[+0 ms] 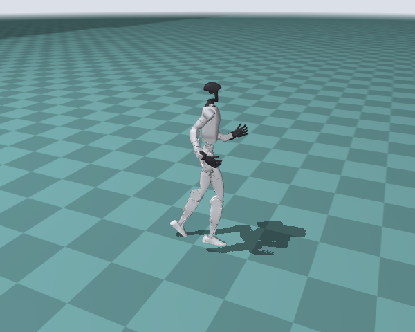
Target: Walk run
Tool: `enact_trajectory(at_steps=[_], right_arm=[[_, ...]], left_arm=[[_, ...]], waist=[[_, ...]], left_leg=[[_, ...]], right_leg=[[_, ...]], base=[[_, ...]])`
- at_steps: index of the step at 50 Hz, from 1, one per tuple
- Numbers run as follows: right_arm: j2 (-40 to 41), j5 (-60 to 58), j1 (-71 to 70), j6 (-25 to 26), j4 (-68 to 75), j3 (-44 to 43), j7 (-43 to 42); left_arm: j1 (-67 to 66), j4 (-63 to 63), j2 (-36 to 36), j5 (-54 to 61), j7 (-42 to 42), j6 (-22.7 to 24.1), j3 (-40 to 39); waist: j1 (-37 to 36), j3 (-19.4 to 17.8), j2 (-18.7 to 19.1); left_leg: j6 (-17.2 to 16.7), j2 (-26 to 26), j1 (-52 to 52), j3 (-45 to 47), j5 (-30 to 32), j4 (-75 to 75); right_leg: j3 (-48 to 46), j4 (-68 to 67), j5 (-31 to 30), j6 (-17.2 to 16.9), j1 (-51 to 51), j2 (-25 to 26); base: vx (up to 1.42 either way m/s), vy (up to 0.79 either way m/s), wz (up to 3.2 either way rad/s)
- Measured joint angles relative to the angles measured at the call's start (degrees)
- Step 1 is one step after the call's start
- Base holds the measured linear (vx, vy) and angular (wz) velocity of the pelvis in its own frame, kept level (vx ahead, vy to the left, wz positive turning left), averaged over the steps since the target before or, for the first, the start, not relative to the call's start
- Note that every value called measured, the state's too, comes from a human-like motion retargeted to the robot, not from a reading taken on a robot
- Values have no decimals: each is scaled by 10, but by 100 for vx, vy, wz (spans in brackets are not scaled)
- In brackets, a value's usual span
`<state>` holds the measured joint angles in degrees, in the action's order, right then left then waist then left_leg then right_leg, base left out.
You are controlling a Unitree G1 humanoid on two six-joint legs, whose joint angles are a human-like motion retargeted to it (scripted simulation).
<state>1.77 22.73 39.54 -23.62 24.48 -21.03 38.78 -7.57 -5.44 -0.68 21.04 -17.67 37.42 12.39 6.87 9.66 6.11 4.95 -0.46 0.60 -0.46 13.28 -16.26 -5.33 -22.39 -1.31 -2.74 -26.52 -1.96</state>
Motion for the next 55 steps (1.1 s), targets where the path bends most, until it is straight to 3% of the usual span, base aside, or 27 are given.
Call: enact_trajectory(at_steps=[3,5,7,8,9,10,12,15,18,23,25,26,27,28,30,31,32,33,35,37,39,43,48,50,52,53,55], right_arm=[[-8,-72,-14,-52,-37,-14,-71],[-11,-121,-32,-67,-74,-6,-115],[-21,-154,-65,-66,-109,2,-150],[-27,-163,-84,-63,-126,12,-163],[-31,-164,-97,-64,-137,35,-176],[-34,-161,-107,-68,-145,66,-188],[-19,-102,-167,-71,-121,33,-175],[-12,-28,-244,-48,-135,82,-150],[-9,18,-269,-56,-173,92,-140],[-41,-1,-263,-65,-227,118,-130],[-59,-33,-258,-59,-243,123,-120],[-66,-51,-262,-54,-246,126,-116],[-73,-68,-266,-50,-248,129,-113],[-81,-85,-272,-45,-248,131,-111],[-77,-126,-278,-37,-242,138,-99],[-63,-150,-256,-47,-221,134,-89],[-51,-172,-240,-51,-195,132,-82],[-44,-189,-234,-40,-162,132,-82],[-30,-207,-221,-24,-104,137,-89],[-34,-211,-189,-29,-74,115,-87],[-27,-221,-156,-38,-61,86,-86],[-13,-227,-96,-56,-60,48,-124],[14,-210,-59,-81,-70,34,-186],[20,-201,-64,-84,-69,42,-205],[21,-193,-79,-81,-62,61,-211],[21,-189,-87,-77,-56,71,-207],[26,-178,-132,-61,-29,57,-182]], left_arm=[[2,7,-32,-33,-33,-15,-12],[-5,12,-53,-61,-51,-21,-21],[-13,9,-68,-74,-49,-16,-18],[-17,5,-74,-78,-51,-12,-23],[-36,-5,-74,-90,-68,-4,-41],[-62,-18,-70,-105,-91,6,-65],[-98,-83,-43,-138,-114,29,-64],[-148,-127,20,-116,-101,30,-67],[-190,-136,27,-119,-125,23,-80],[-196,-146,-15,-145,-127,13,-112],[-189,-141,-31,-144,-125,10,-118],[-181,-135,-42,-144,-124,10,-122],[-171,-128,-52,-144,-122,10,-125],[-161,-119,-60,-146,-117,11,-126],[-143,-95,-76,-153,-88,15,-123],[-136,-102,-71,-157,-63,27,-104],[-120,-112,-60,-154,-50,36,-106],[-87,-130,-38,-137,-61,39,-150],[-41,-139,14,-120,-73,27,-148],[-24,-110,44,-90,-43,14,-87],[-8,-87,53,-61,-14,13,-52],[24,-58,26,-54,-26,10,5],[67,-47,-56,-110,-89,4,41],[80,-61,-88,-139,-98,11,47],[75,-95,-108,-174,-111,23,32],[60,-118,-109,-195,-123,31,14],[30,-195,-86,-263,-153,54,-36]], waist=[[31,-28,-3],[17,-50,8],[31,-69,-25],[32,-67,-49],[11,-61,-56],[-20,-55,-56],[2,-52,-8],[-90,-25,-58],[-122,-32,-69],[-204,-37,-98],[-217,-42,-109],[-223,-48,-111],[-229,-54,-115],[-234,-60,-124],[-168,-50,-141],[-171,-39,-123],[-172,-29,-106],[-170,-22,-92],[-180,-8,-57],[-163,-5,-40],[-133,-10,-31],[-70,-14,-20],[-6,-33,-28],[5,-38,-51],[0,-23,-56],[-16,-15,-58],[4,-19,-35]], left_leg=[[-80,0,79,-21,144,21],[-119,20,97,-16,167,-60],[-104,-22,112,-42,162,-134],[-91,-48,104,-37,148,-180],[-69,-49,94,14,122,-232],[-42,-37,83,86,90,-286],[-37,32,-25,-7,-20,-451],[15,-6,-134,132,-117,-417],[30,-47,-239,122,-164,-297],[60,-95,-273,134,-180,65],[25,-95,-259,176,-207,139],[10,-76,-262,196,-198,139],[19,-61,-266,209,-178,127],[80,-56,-274,210,-138,87],[100,-60,-278,176,-238,-58],[100,-88,-299,58,-257,-108],[100,-87,-308,3,-279,-153],[100,-26,-296,74,-309,-192],[100,19,-237,97,-343,-182],[100,-10,-176,64,-321,-116],[99,-43,-116,34,-268,-35],[66,-51,-21,9,-178,57],[41,-39,69,-49,-149,67],[35,-48,94,-69,-149,33],[15,-35,90,-57,-107,-29],[3,-31,86,-35,-62,-71],[-67,4,40,-70,24,-214]], right_leg=[[79,172,74,-29,2,-10],[60,213,126,-29,14,-18],[39,174,48,-22,11,-54],[23,139,-30,-10,10,-72],[108,82,-21,13,14,-23],[243,14,30,43,22,59],[32,-40,67,39,39,-4],[95,-9,87,77,101,18],[49,70,-18,49,182,16],[-27,158,-246,-55,321,36],[-68,126,-287,-117,356,30],[-66,59,-287,-120,344,45],[-63,-7,-287,-123,334,56],[-56,-71,-287,-123,327,57],[-62,-153,-287,-123,317,89],[-24,-177,-287,-121,304,141],[9,-201,-279,-114,289,177],[34,-225,-254,-96,270,182],[47,-247,-189,-51,223,180],[34,-241,-113,-17,163,136],[29,-193,-59,-9,116,82],[62,11,-10,-42,73,24],[152,176,70,-78,55,-26],[160,165,21,-96,50,-40],[131,101,51,-27,37,-25],[138,56,50,-15,39,-7],[85,10,74,-15,53,-11]], base=[[151,-60,99],[164,-72,8],[190,-81,86],[198,-94,11],[207,-105,-107],[213,-89,41],[185,-52,173],[135,-16,-106],[152,-8,80],[131,-30,52],[139,-46,62],[142,-78,48],[154,-99,27],[174,-111,93],[196,-99,198],[195,-2,121],[166,47,-41],[132,20,-78],[110,20,-21],[124,24,172],[103,14,226],[87,-9,216],[101,-48,189],[107,-64,117],[113,-71,44],[118,-72,36],[105,-54,139]])
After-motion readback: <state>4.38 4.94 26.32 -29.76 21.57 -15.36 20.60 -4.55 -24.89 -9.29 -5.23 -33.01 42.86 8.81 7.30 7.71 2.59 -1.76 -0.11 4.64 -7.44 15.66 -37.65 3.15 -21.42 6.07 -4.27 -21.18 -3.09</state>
